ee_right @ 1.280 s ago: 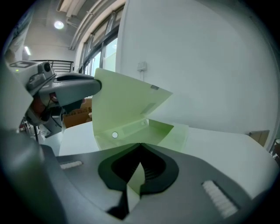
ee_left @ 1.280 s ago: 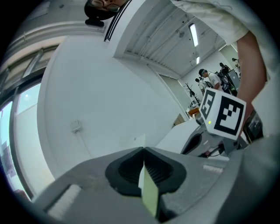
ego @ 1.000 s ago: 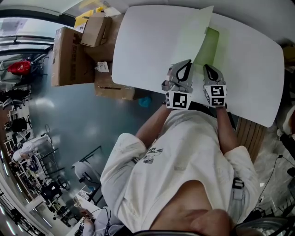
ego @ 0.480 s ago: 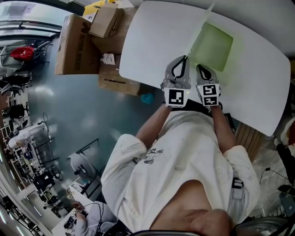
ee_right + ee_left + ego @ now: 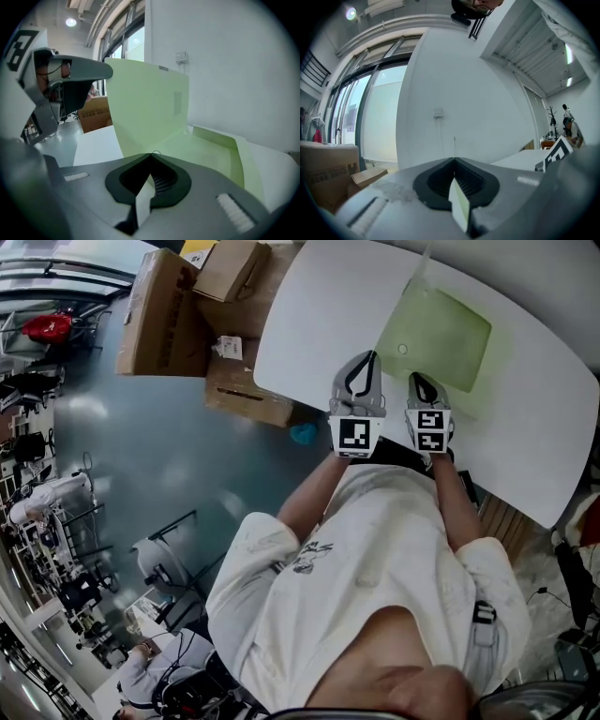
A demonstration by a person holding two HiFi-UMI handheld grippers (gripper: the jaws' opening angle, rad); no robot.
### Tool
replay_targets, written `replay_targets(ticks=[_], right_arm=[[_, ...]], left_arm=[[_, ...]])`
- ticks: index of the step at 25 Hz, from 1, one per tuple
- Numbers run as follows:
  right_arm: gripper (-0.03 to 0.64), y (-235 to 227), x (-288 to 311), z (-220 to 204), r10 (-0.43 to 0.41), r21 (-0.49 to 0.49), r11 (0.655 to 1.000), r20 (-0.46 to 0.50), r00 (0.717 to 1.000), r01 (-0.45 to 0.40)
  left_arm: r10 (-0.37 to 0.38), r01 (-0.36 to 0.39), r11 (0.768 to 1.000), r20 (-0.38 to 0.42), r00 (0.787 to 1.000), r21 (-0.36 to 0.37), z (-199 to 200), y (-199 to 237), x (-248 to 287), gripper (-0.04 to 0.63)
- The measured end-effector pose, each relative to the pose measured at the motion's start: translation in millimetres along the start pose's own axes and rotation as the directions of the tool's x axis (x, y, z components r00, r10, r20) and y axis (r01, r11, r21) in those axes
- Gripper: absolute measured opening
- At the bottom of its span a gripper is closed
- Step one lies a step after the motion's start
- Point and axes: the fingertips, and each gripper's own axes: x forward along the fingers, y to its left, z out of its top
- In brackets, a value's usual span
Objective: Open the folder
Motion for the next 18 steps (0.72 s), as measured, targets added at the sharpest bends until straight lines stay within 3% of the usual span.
replay_targets(ticks=[6, 18], right_arm=[[0.002, 2.9, 4.9, -12.2, -0.016, -0.005, 1.0, -0.046, 0.999, 0.016], [0.002, -1.3, 5.7, -22.1, -0.039, -0.003, 0.999, -0.063, 0.997, 0.038]], left_arm=[[0.059, -0.06, 0.998, -0.022, 0.998, -0.016, -13.2, 24.1, -9.6, 0.005], [0.161, -0.157, 0.983, -0.041, 0.986, 0.092, -34.6, 64.4, -10.1, 0.026]])
